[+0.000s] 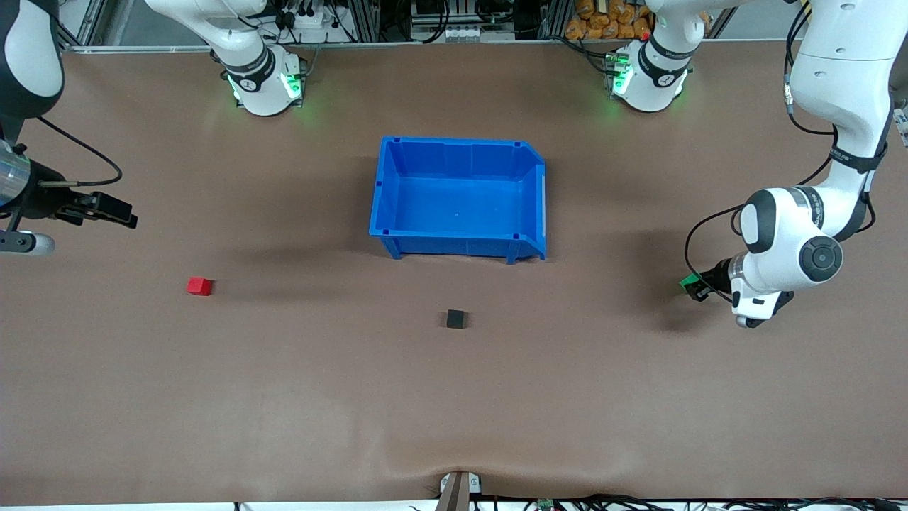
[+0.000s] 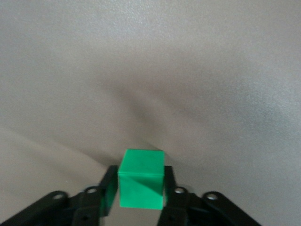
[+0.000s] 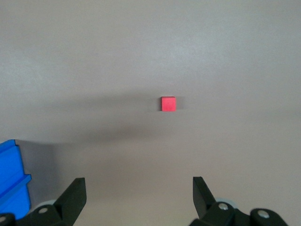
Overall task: Attach green and red cubes to black cube
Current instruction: 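Carry the green cube with the left gripper while the right gripper approaches the red cube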
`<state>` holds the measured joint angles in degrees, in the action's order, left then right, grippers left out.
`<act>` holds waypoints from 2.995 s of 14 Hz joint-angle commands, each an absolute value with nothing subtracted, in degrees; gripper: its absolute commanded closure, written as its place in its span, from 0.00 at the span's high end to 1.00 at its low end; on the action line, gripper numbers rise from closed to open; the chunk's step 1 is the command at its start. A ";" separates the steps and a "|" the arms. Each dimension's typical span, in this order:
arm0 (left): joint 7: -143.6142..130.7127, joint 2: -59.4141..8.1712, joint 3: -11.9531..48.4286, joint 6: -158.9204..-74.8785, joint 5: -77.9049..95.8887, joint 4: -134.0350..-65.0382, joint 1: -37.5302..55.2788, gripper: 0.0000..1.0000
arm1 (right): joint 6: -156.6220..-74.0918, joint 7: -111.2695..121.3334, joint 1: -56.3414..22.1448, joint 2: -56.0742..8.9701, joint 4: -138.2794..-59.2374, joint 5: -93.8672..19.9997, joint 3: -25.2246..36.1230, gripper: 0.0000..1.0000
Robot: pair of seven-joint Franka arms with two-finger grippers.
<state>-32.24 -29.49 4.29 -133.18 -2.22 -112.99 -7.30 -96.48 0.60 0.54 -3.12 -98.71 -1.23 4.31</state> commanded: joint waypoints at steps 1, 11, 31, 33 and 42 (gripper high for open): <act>-33.05 -29.88 4.39 -133.33 -1.50 -112.32 -6.94 0.13 | -98.26 0.44 0.26 -3.25 -100.20 -1.67 4.48 1.00; -44.28 -29.00 7.38 -132.72 0.70 -108.73 -6.77 0.00 | -100.11 0.53 0.44 -5.97 -100.20 -1.67 4.48 1.00; -80.58 -38.93 13.18 -121.20 5.27 -84.21 5.27 0.00 | -104.94 1.05 0.79 -11.07 -100.20 -1.32 4.48 1.00; -83.05 -39.46 13.18 -121.29 5.71 -83.41 6.50 0.00 | -105.29 1.05 0.79 -11.16 -100.20 -1.23 4.48 1.00; -94.12 -45.35 13.18 -123.48 7.56 -75.59 11.51 0.00 | -107.58 1.14 1.14 -13.97 -100.11 -1.05 4.48 1.00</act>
<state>-92.11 -43.73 13.48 -123.07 6.54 -78.36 10.54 -107.20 0.62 0.65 -13.49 -100.16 -1.13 4.61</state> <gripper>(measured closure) 0.612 0.000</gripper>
